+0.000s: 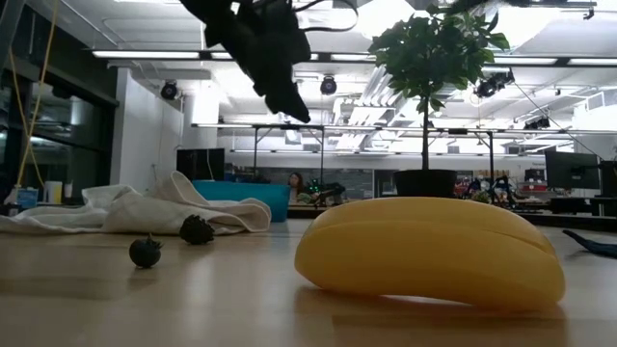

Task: Pick and placing Produce into tupperware
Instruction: Put the red cherry into the blue bin

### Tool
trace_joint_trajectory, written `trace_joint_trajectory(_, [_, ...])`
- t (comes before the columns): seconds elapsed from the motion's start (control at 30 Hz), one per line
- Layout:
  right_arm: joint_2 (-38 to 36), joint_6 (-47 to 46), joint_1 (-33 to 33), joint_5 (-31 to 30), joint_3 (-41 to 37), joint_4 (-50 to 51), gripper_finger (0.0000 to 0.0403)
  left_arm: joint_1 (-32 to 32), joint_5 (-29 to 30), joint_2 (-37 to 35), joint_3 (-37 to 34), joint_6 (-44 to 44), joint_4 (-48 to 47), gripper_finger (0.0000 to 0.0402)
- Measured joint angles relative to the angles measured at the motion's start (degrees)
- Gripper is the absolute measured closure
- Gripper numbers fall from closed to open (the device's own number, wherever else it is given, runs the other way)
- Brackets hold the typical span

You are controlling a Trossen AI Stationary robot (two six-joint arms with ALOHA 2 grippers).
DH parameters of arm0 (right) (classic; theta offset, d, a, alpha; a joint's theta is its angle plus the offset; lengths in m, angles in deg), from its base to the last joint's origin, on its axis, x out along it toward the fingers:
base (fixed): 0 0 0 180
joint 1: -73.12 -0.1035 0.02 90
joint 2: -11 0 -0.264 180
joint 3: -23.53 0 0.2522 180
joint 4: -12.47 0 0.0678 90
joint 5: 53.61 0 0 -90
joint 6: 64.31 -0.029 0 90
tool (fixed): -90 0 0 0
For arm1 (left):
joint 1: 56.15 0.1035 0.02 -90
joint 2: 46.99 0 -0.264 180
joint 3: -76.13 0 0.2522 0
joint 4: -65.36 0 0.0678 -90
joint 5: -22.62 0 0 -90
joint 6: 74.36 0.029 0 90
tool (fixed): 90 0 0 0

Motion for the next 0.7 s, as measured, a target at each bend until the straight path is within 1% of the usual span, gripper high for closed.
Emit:
trace_joint_trajectory(0.17, [-5.8,-6.2,0.0,1.9,-12.1,-7.0,0.0164,-1.2,3.0,0.0,0.0,4.9,0.0,0.025])
trace_joint_trajectory(0.27, [-8.4,-9.2,0.1,5.6,-17.9,-12.5,0.0164,-1.7,4.0,0.0,0.0,7.7,0.1,0.0245])
trace_joint_trajectory(0.37, [-9.3,-11.9,0.4,8.6,-22.5,-17.6,0.0164,-2.3,4.8,0.4,0.0,10.3,0.3,0.0246])
trace_joint_trajectory(0.47, [-9.2,-12.4,0.6,9.9,-25.4,-21.7,0.0164,-2.4,5.8,1.3,0.0,12.5,-0.2,0.0249])
trace_joint_trajectory(0.53, [-9.2,-13.0,1.2,10.8,-26.5,-24.3,0.0166,-2.6,6.0,2.4,0.1,13.0,1.1,0.0251])
trace_joint_trajectory(0.6, [-9.2,-13.1,1.9,11.3,-26.9,-25.1,0.0168,-2.5,6.2,3.4,-0.1,12.6,0.9,0.0251])
trace_joint_trajectory(0.63, [-9.2,-13.0,2.3,11.3,-26.9,-25.6,0.0169,-2.6,6.4,4.0,0.0,12.5,2.5,0.0251])
trace_joint_trajectory(0.7, [-9.2,-12.7,3.0,11.3,-26.9,-26.0,0.0173,-2.6,5.4,4.9,0.0,12.4,2.4,0.0252])
